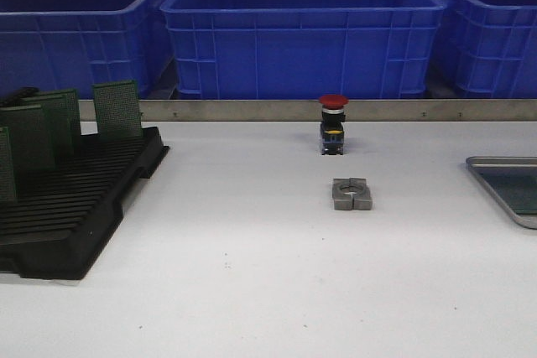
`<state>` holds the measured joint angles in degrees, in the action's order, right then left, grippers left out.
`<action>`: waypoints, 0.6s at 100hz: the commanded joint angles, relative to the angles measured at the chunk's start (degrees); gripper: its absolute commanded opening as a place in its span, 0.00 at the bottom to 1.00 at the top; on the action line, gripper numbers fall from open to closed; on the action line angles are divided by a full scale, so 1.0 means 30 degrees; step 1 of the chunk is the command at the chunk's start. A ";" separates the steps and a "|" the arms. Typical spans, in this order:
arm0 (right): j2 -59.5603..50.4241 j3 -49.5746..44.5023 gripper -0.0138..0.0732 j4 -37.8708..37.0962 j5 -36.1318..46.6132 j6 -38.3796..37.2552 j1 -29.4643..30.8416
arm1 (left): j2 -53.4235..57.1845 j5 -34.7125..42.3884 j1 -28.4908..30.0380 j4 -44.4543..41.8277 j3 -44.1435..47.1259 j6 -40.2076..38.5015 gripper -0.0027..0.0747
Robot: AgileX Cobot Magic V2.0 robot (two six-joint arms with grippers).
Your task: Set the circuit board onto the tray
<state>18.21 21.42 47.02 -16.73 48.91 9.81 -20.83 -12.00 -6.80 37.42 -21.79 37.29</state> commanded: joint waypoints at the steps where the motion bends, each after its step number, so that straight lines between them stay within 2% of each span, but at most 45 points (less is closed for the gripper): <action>1: 0.0104 0.0469 0.08 0.0424 0.1195 0.0080 0.0073 | -0.0132 0.1260 0.0015 0.0368 -0.0551 -0.0134 0.01; 60: 0.0104 0.0469 0.08 0.0424 0.1195 0.0080 0.0073 | -0.0132 0.2135 0.0015 0.0232 -0.0467 -0.0134 0.01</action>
<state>18.21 21.42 47.02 -16.73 48.91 9.81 -20.83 -10.19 -6.80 37.50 -21.79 37.29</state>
